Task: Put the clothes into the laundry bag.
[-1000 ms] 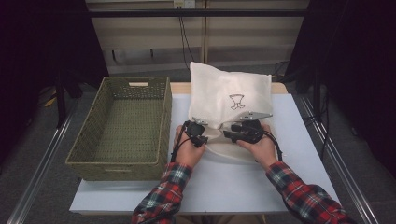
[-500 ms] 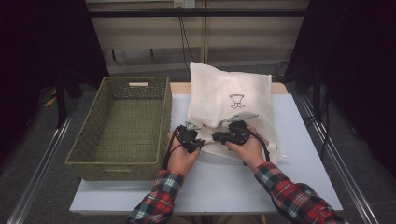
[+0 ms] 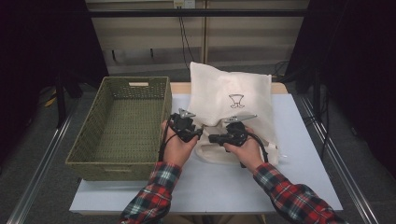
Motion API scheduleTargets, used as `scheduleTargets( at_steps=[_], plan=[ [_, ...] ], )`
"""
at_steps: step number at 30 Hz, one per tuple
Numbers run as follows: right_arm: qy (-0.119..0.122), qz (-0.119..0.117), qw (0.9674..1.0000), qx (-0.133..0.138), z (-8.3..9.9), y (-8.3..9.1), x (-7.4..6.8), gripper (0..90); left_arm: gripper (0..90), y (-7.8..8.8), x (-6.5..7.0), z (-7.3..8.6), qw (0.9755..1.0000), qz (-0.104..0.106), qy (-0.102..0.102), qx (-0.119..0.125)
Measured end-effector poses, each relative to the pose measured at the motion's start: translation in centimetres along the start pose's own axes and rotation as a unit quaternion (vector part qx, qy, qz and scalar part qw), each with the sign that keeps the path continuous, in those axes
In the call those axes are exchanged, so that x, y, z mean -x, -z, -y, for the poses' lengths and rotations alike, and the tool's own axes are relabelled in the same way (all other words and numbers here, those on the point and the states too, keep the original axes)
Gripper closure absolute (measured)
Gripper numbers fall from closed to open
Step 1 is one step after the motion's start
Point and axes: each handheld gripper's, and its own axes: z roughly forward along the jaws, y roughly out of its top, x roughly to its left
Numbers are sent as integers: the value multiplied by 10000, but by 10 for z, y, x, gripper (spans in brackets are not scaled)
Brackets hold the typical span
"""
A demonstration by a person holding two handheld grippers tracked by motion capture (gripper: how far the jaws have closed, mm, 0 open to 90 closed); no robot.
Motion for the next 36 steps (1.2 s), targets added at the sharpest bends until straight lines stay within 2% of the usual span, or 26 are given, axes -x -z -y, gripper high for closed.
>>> scheduleTargets(
  at_steps=[2, 5, 8, 9, 10, 11, 13, 15, 16, 17, 19, 20, 21, 22, 24, 26, 29, 34, 36],
  plan=[
    [7, -83, 10000, 13, -2, 0, -4, 869, 591, -1, -1, -3, 9999, -135, -27, -18],
    [42, -141, 9999, 28, -4, 1, -9, 865, 525, -7, -3, -6, 9999, -135, 62, 14],
    [89, -172, 9998, 21, -5, 2, -13, 864, 512, -14, -3, -5, 9999, -58, 110, -40],
    [139, -162, 9998, 21, -6, 2, -14, 864, 504, -16, -3, -5, 9999, -75, 108, -76],
    [172, -163, 9997, 6, -6, 2, -14, 861, 508, -19, -3, -4, 9997, -68, 203, -88],
    [172, -148, 9997, -1, -6, 3, -15, 856, 504, -21, -3, -4, 9997, -78, 178, -124],
    [173, -126, 9998, -12, -6, 5, -14, 841, 522, -25, -4, -3, 9995, -86, 231, -190],
    [143, -157, 9998, 0, -6, 8, -13, 825, 532, -29, -5, -3, 9989, 54, 443, -164],
    [154, -152, 9998, 3, -6, 9, -12, 821, 534, -31, -4, -3, 9988, 33, 472, -132],
    [209, -112, 9997, 1, -6, 12, -11, 806, 583, -32, -4, -3, 9991, -24, 358, -218],
    [241, -72, 9997, 49, -7, 17, -9, 789, 585, -34, -4, -3, 9989, 88, 396, -233],
    [223, -46, 9997, 36, -8, 20, -8, 787, 627, -35, -4, -4, 9986, 113, 417, -290],
    [212, -15, 9998, 53, -8, 23, -7, 779, 630, -36, -3, -4, 9986, 86, 441, -277],
    [225, 30, 9997, 65, -8, 26, -5, 761, 636, -37, -4, -4, 9987, 71, 385, -332],
    [236, 109, 9996, 78, -9, 32, -1, 722, 669, -39, -4, -3, 9983, 50, 404, -429],
    [280, 215, 9993, 103, -8, 37, 2, 695, 737, -39, -3, -2, 9974, -49, 310, -653],
    [283, 417, 9986, 162, -7, 47, 9, 638, 812, -38, -5, -1, 9963, -182, 285, -790],
    [468, 990, 9936, 261, -6, 65, 22, 582, 886, -30, -8, -1, 9941, -410, 293, -957],
    [566, 1141, 9915, 275, -7, 70, 25, 562, 898, -27, -9, -3, 9931, -509, 214, -1039]
  ],
)
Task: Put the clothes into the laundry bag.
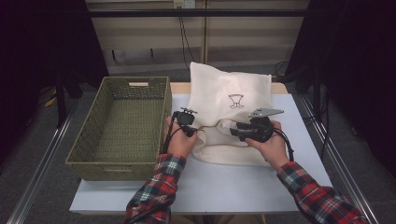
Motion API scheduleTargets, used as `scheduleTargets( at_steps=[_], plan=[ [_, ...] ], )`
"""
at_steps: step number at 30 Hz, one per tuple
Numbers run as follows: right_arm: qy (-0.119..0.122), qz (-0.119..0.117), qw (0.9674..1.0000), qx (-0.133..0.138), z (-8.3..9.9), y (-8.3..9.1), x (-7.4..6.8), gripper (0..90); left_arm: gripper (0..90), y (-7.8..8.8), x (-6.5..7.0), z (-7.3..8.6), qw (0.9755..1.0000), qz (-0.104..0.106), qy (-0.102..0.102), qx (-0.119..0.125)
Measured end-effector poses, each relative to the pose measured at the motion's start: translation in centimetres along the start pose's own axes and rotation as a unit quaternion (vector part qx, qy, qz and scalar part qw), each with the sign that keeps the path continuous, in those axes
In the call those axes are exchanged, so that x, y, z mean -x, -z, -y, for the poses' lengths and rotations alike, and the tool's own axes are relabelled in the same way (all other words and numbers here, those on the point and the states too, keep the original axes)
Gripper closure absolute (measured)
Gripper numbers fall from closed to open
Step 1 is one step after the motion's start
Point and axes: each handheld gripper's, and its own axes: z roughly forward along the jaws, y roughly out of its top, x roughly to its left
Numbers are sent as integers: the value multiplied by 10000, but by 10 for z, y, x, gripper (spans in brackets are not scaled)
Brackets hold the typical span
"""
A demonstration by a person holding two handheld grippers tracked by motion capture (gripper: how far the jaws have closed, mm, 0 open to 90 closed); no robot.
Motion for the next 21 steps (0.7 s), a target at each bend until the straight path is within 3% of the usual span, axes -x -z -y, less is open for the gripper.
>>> scheduleTargets(
  at_steps=[5, 7, 12, 15, 18, 19, 21],
  plan=[
    [239, 428, 9988, 29, 0, 5, 9, 516, 900, 9, -6, -1, 9999, -110, 19, -101],
    [228, 423, 9988, 10, 1, 3, 13, 517, 900, 11, -9, -1, 9997, -193, 53, -101],
    [626, 503, 9967, -151, 8, -13, 13, 482, 900, 19, -18, -1, 9993, -291, 224, -94],
    [874, 655, 9935, -327, 12, -25, 12, 489, 900, 21, -22, 1, 9990, -323, 300, -41],
    [1086, 817, 9896, -467, 14, -33, 16, 616, 900, 23, -23, 1, 9991, -298, 309, -37],
    [1214, 858, 9877, -480, 14, -33, 18, 691, 900, 22, -23, 1, 9992, -283, 299, -25],
    [1181, 794, 9880, -604, 14, -32, 21, 876, 900, 22, -23, 1, 9992, -276, 276, -35]
  ],
)
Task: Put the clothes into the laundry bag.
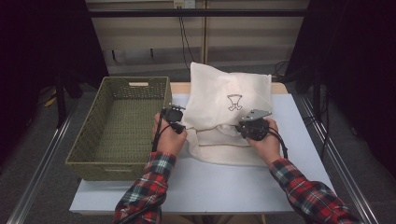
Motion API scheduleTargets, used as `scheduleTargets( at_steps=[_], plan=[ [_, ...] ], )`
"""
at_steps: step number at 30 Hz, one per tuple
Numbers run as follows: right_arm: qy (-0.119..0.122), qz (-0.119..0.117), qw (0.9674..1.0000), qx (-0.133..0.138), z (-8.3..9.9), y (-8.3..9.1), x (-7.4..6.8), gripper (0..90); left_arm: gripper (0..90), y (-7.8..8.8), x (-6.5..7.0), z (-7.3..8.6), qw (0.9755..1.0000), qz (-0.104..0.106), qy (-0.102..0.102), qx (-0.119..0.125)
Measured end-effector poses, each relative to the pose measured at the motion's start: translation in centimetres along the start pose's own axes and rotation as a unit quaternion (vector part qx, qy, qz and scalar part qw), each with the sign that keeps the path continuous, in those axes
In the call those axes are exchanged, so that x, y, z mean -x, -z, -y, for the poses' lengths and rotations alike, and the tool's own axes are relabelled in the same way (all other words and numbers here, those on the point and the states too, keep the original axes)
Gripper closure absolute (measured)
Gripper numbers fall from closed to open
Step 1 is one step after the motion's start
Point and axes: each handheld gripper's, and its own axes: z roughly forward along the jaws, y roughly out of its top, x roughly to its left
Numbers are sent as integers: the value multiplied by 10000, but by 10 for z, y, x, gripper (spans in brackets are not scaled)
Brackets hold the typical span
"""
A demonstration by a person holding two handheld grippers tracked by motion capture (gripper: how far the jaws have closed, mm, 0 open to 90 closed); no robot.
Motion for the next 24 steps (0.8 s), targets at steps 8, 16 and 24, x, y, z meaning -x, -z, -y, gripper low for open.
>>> scheduleTargets(
  at_steps=[8, 16, 24],
  plan=[
    [-204, -350, 9991, -151, 2, 12, 1, 900, 900, 1, 0, 1, 9999, 52, 60, 109],
    [-197, -822, 9952, -489, 24, 20, -13, 900, 896, 2, -2, 2, 9998, 30, 112, 131],
    [-381, -1056, 9916, -641, 46, 18, -10, 900, 838, 3, -3, 4, 9994, 130, 157, 284]
  ],
)
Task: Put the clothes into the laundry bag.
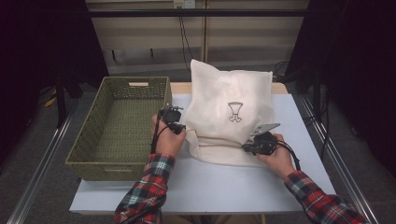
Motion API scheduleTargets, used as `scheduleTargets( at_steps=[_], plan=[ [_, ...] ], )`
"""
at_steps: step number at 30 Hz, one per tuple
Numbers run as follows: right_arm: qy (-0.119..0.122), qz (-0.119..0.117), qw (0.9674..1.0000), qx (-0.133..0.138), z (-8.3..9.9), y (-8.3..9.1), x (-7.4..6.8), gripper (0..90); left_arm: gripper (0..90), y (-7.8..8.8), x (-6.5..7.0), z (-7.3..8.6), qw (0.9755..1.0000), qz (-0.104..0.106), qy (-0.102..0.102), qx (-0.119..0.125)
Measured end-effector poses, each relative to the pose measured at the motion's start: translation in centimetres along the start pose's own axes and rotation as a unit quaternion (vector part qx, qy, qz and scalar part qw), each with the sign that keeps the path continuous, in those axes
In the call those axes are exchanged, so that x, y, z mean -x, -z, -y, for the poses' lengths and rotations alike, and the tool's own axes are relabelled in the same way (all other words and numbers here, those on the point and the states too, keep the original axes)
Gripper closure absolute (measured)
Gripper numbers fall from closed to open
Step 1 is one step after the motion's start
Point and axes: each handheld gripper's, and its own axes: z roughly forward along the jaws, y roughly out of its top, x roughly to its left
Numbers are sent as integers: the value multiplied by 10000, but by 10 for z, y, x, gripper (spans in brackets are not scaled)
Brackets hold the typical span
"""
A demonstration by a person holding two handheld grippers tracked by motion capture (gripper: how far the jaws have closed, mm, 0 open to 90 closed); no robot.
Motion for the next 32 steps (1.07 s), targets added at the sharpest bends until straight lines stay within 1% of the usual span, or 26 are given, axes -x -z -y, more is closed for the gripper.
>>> scheduleTargets(
  at_steps=[1, 2, 4, 5, 6, 7, 8, 9, 10, 12, 13, 14, 16, 17, 18, 19, 20, 22, 23, 24, 25, 27, 28, 29, 31, 32],
  plan=[
    [-22, -26, 10000, -4, 0, 0, 0, 900, 800, 0, 1, 0, 10000, -18, -42, 78],
    [-27, -66, 10000, -17, -1, 0, 0, 900, 740, 0, 1, 1, 9999, -26, -58, 144],
    [22, 24, 10000, -35, -2, 0, -1, 900, 719, 0, 2, 1, 9998, 89, -66, 156],
    [-24, -50, 10000, 8, -2, 0, -1, 900, 698, 0, 2, 1, 9997, 134, -103, 174],
    [-8, -80, 9999, 110, -2, 0, 0, 900, 657, -1, 2, 1, 9996, 142, -65, 248],
    [-58, -96, 9998, 167, -2, 1, 0, 900, 610, -1, 2, 1, 9994, 166, -41, 285],
    [-37, -58, 9996, 282, -3, 2, 1, 882, 566, -1, 2, 0, 9992, 219, -19, 321],
    [-73, -121, 9993, 358, -3, 3, 2, 874, 559, -1, 2, -1, 9990, 261, -43, 348],
    [-135, -94, 9991, 387, -4, 5, 2, 856, 529, -2, 3, -2, 9988, 286, -42, 394],
    [-191, -62, 9987, 473, -5, 9, 3, 771, 460, -2, 4, -4, 9981, 366, -9, 487],
    [-247, -14, 9982, 537, -5, 11, 4, 750, 415, -3, 5, -5, 9975, 434, 27, 565],
    [-203, -17, 9982, 559, -5, 12, 5, 726, 380, -3, 6, -6, 9970, 459, 23, 616],
    [-177, 35, 9977, 657, -5, 15, 5, 640, 343, -2, 6, -7, 9957, 613, -18, 688],
    [-203, 47, 9971, 727, -5, 16, 5, 606, 326, -2, 8, -8, 9950, 651, 18, 751],
    [-242, 53, 9968, 762, -5, 18, 5, 573, 306, -2, 9, -9, 9950, 638, 0, 772],
    [-255, 44, 9962, 830, -6, 19, 4, 532, 291, -1, 9, -9, 9945, 691, -19, 793],
    [-254, 61, 9956, 904, -6, 20, 4, 470, 280, -1, 10, -10, 9939, 749, -23, 815],
    [-305, 122, 9949, 955, -7, 23, 3, 441, 263, 1, 11, -12, 9927, 835, -23, 866],
    [-277, 136, 9947, 983, -8, 23, 4, 410, 253, 2, 12, -13, 9928, 803, -63, 888],
    [-252, 187, 9945, 996, -8, 24, 4, 383, 242, 3, 12, -14, 9926, 821, -94, 893],
    [-252, 170, 9944, 1016, -9, 25, 5, 360, 237, 4, 12, -14, 9922, 847, -79, 908],
    [-280, 191, 9938, 1061, -10, 26, 5, 325, 229, 5, 13, -15, 9916, 886, -115, 937],
    [-307, 254, 9935, 1063, -10, 27, 4, 291, 228, 6, 13, -16, 9915, 883, -118, 950],
    [-271, 225, 9935, 1087, -11, 27, 6, 275, 225, 7, 13, -17, 9911, 919, -105, 958],
    [-252, 285, 9934, 1085, -12, 29, 7, 257, 222, 8, 12, -18, 9909, 908, -133, 980],
    [-251, 274, 9932, 1099, -12, 30, 9, 247, 221, 9, 11, -18, 9909, 905, -122, 991]
  ],
)
